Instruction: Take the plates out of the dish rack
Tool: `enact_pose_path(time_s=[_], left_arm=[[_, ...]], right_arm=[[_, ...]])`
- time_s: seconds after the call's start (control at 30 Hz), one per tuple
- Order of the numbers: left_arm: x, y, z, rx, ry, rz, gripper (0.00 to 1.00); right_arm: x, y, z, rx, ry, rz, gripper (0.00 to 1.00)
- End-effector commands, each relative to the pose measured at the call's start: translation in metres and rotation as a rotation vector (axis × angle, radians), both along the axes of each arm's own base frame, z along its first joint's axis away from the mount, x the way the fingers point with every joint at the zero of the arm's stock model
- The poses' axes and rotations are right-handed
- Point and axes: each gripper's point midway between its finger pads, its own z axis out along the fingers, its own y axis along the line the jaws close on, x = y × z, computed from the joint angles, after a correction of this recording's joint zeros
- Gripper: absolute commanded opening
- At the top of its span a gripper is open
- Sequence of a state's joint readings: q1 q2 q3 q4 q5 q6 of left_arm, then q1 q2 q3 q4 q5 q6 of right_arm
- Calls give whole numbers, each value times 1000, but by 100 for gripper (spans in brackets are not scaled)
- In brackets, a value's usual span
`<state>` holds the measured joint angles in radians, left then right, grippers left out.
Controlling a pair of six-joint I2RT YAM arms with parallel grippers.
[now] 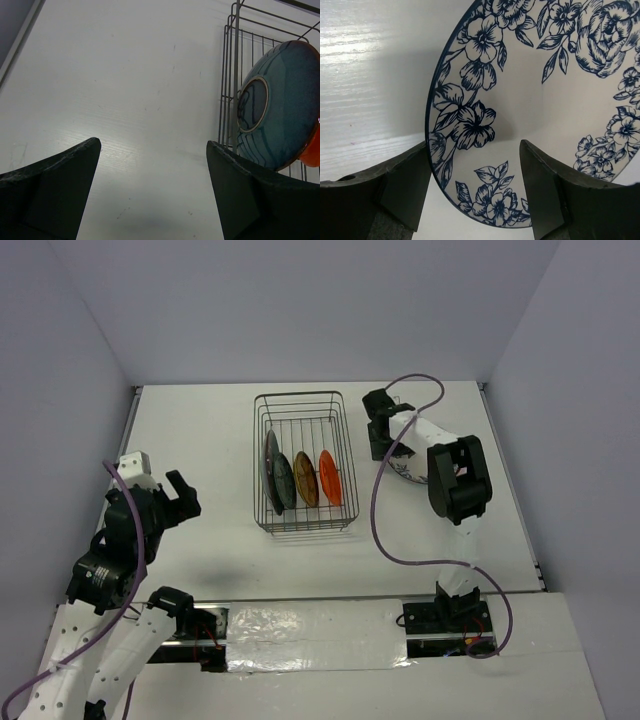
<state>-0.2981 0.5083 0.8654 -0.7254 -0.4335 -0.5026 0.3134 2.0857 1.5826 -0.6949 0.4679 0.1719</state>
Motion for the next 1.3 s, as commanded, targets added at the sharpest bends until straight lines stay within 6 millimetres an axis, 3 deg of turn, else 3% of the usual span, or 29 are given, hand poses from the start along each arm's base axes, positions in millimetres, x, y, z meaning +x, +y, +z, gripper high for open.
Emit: enact_pose_path(time_s=[0.0,0.17,0.43,0.67,0.97,1.07,1.2,1.27], left_arm=[[4,-1,9,-14,-42,7,100],[5,-1,10,-13,-43,5,100],[4,-1,10,-14,-48,5,99],[3,-2,10,-14,-46,1,100],[3,-2,10,-14,-46,0,100],[3,-2,10,-14,-48,-1,100],[4,-3,8,-11,-36,0,100],[4,-3,8,-11,-36,-2,100]], right_arm=[[5,7,10,122,-36,-12,75],[4,5,21,228,-66,-13,75],[1,-2,22,327,-67,-22,76],[1,-17,23,264,-88,-67,75],[0,-18,36,264,-117,-80,75],[-2,12,60,358,-173,-1,76],[-7,38,116,339,-289,56,78],[-14,55,154,349,-367,88,100]])
